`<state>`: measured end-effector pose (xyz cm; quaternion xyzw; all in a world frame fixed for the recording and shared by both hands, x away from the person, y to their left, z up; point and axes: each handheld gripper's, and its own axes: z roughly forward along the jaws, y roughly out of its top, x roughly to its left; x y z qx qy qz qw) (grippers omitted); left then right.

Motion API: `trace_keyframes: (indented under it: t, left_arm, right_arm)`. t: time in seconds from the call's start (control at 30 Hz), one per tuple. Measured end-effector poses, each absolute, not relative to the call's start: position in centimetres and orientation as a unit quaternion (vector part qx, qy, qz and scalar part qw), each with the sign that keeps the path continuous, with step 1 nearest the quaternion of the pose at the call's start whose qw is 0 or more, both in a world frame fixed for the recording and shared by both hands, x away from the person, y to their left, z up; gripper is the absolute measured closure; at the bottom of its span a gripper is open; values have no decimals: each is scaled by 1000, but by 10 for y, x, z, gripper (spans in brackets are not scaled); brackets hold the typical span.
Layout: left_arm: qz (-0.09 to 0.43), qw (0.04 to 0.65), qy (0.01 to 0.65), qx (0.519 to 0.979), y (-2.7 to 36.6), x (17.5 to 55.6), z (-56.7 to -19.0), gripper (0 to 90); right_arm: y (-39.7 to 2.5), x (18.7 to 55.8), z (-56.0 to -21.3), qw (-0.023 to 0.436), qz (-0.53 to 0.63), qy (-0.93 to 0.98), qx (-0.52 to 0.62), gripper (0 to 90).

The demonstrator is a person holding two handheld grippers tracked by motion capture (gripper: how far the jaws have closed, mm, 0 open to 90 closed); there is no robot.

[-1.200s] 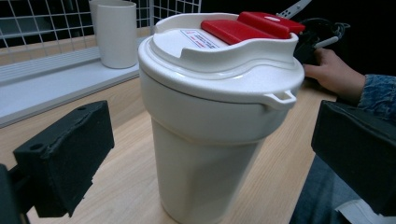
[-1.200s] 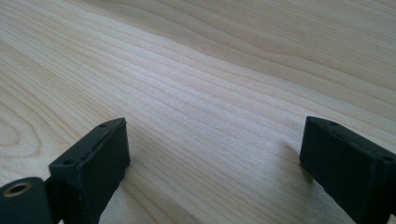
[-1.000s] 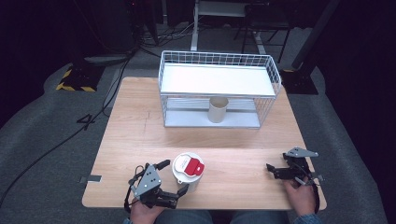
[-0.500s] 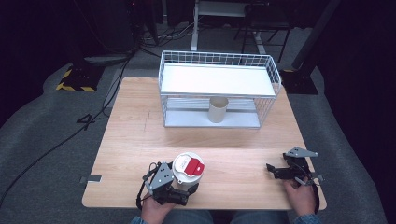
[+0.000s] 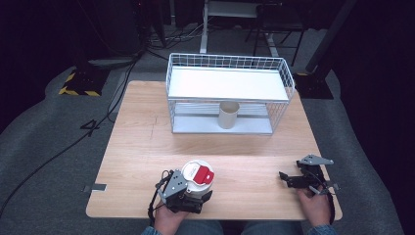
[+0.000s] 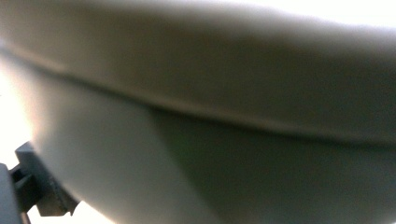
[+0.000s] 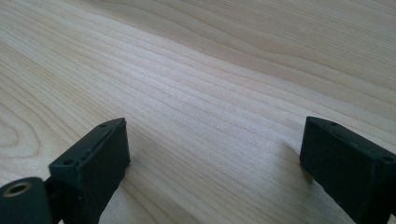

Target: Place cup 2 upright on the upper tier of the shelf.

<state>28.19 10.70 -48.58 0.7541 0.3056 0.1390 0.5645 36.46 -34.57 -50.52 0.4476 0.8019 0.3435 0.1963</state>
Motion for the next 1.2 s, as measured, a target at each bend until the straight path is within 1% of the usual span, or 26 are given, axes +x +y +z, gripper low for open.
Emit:
trace_keyframes:
  t: [0.03,0.07,0.1,0.17,0.63,1.2]
  left_arm:
    - [139,565,306,754,107,282,-486,47]
    - [144,566,305,752,108,282,-486,47]
    - [149,566,308,750,109,281,-487,87]
    - [156,566,307,749,108,280,-487,93]
    - [175,564,305,748,107,277,-488,109]
    - [174,559,305,751,108,276,-485,115]
  right_arm:
    - [-346,365,-505,196,344,802,448,86]
    - [-346,365,-505,196,343,802,448,86]
    - [-346,365,-505,196,343,802,447,86]
    - [-346,365,-505,197,344,802,448,86]
    - [-346,364,-505,197,343,802,449,86]
    - [-345,365,-505,197,343,801,450,86]
